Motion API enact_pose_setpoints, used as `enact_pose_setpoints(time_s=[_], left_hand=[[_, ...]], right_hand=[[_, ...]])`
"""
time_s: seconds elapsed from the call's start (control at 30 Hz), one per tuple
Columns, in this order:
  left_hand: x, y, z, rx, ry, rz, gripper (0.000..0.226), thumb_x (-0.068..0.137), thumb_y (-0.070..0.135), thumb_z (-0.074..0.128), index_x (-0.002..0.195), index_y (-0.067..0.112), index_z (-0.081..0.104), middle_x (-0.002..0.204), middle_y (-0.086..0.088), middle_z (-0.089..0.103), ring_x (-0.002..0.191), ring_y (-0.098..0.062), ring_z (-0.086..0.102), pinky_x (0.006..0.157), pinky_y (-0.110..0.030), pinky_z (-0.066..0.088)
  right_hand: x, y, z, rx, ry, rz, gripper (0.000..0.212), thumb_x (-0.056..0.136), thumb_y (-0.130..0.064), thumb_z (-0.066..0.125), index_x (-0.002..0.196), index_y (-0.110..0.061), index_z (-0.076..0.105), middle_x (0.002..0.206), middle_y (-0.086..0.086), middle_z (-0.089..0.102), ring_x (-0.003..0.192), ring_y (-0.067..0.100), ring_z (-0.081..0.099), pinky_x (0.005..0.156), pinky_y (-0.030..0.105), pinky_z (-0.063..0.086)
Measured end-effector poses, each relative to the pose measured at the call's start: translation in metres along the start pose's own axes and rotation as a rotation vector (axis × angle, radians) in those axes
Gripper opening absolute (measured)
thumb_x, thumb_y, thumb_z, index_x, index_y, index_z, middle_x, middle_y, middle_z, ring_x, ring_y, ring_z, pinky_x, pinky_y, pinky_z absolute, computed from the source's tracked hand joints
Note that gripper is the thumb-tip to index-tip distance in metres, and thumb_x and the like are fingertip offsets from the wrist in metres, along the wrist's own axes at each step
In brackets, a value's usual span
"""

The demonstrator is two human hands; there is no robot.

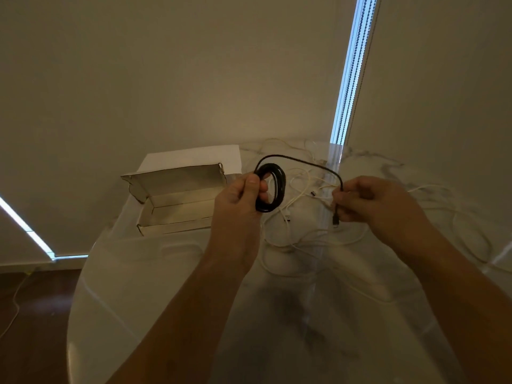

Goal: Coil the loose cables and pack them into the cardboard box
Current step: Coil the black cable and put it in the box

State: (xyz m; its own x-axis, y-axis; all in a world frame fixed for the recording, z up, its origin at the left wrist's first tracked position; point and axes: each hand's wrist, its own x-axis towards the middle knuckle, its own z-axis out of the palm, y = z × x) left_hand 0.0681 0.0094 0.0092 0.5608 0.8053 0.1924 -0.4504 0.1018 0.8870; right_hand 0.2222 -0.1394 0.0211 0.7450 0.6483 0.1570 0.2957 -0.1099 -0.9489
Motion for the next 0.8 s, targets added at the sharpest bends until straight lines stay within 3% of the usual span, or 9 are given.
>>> enact_pose_setpoints(time_s=[0.2,0.33,0.53,0.67,0.8], left_hand=[[-0.017,-0.010,0.017,-0.010,-0.172,-0.111,0.026,0.104,0.015,0.047,0.092,0.011,0.069,0.079,-0.001,0.062,0.072,-0.009,0.053,0.076,-0.024,0.048],[-0.022,-0.013,0.021,0.057,-0.235,-0.084,0.035,0.105,0.015,0.046,0.080,0.019,0.071,0.076,0.001,0.060,0.072,-0.009,0.051,0.079,-0.028,0.044],[-0.021,-0.015,0.020,0.142,-0.232,-0.070,0.033,0.105,0.019,0.046,0.082,0.018,0.070,0.076,0.000,0.058,0.073,-0.011,0.051,0.080,-0.030,0.045],[-0.019,-0.019,0.019,0.204,-0.218,-0.047,0.031,0.103,0.025,0.048,0.084,0.020,0.071,0.078,-0.004,0.059,0.078,-0.019,0.053,0.087,-0.040,0.047],[-0.017,-0.022,0.017,0.276,-0.160,-0.042,0.028,0.104,0.028,0.048,0.104,0.012,0.072,0.103,-0.017,0.070,0.101,-0.031,0.065,0.094,-0.040,0.055]], right_hand=[[-0.008,-0.001,0.025,0.452,0.061,0.075,0.017,0.089,-0.003,0.067,0.096,0.012,0.065,0.095,0.023,0.072,0.090,0.028,0.073,0.076,0.024,0.058],[-0.010,-0.003,0.032,0.594,0.079,0.091,0.013,0.091,-0.003,0.064,0.092,0.010,0.064,0.111,0.023,0.069,0.095,0.024,0.072,0.080,0.024,0.057],[-0.012,-0.006,0.034,0.644,-0.012,0.154,0.010,0.092,-0.004,0.060,0.084,0.000,0.065,0.113,0.016,0.071,0.099,0.020,0.071,0.081,0.023,0.058],[-0.015,-0.008,0.033,0.657,-0.123,0.197,0.013,0.094,-0.006,0.059,0.096,0.000,0.070,0.103,0.013,0.074,0.095,0.020,0.071,0.081,0.025,0.058],[-0.016,-0.010,0.034,0.528,-0.226,0.272,0.028,0.095,-0.022,0.058,0.115,-0.009,0.071,0.114,0.010,0.073,0.105,0.022,0.068,0.091,0.037,0.049]])
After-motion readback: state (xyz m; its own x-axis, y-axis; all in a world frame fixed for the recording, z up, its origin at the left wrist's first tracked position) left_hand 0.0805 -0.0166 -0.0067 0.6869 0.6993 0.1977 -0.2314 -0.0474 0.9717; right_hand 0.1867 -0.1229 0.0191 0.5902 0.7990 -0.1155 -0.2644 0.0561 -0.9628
